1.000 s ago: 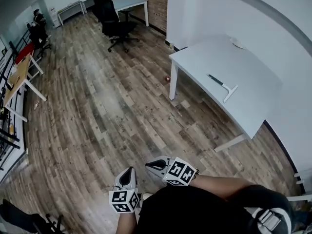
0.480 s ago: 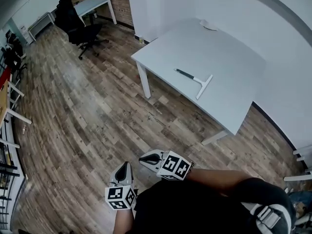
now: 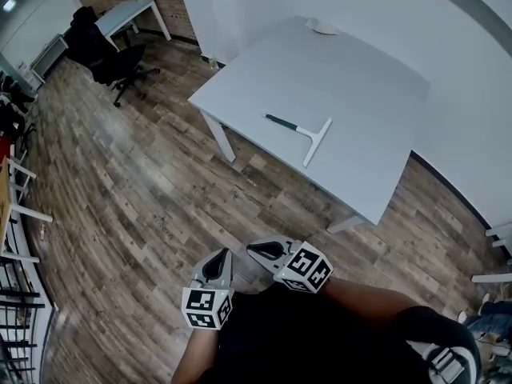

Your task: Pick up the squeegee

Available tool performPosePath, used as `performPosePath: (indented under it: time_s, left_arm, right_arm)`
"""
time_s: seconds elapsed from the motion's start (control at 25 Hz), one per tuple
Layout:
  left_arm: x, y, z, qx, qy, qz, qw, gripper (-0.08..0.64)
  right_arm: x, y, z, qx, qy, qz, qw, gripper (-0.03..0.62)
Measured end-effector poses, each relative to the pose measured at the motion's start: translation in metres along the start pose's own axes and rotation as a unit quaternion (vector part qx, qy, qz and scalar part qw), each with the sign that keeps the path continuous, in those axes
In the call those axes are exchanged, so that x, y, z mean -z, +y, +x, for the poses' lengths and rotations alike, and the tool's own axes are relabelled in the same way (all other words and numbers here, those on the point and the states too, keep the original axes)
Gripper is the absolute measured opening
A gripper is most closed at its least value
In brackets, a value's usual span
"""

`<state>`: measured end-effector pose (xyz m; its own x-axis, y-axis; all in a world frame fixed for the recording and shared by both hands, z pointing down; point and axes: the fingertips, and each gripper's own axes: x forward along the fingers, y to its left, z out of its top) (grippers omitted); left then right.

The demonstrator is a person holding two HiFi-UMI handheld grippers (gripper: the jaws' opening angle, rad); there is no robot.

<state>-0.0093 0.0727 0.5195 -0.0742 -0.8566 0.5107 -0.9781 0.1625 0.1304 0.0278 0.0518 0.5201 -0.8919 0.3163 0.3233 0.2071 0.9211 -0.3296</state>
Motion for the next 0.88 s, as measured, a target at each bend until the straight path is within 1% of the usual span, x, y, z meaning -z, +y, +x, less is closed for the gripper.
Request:
performPosePath:
  time_s: [0.28, 0.48, 0.72, 0.88]
  left_arm:
    - [-0.004, -0.004, 0.034, 0.032, 0.03, 0.01, 0.999, 0.008]
    - [-0.011, -0.005, 0.063, 0.072, 0.044, 0.025, 0.9961, 0.008]
    - [-0.037, 0.005, 0.108, 0.125, 0.049, 0.056, 0.9893, 0.008]
    - [-0.062, 0.013, 0.139, 0.171, 0.051, 0.077, 0.9809, 0.008]
  right_arm:
    - [0.004, -0.035, -0.014, 0.041, -0.016, 0.039, 0.998, 0.006]
    - [0.002, -0.061, -0.017, 0.077, -0.028, 0.057, 0.995, 0.006]
    - [-0.012, -0.103, -0.019, 0.138, -0.042, 0.071, 0.987, 0.006]
    - [-0.024, -0.134, -0.016, 0.184, -0.045, 0.085, 0.978, 0.006]
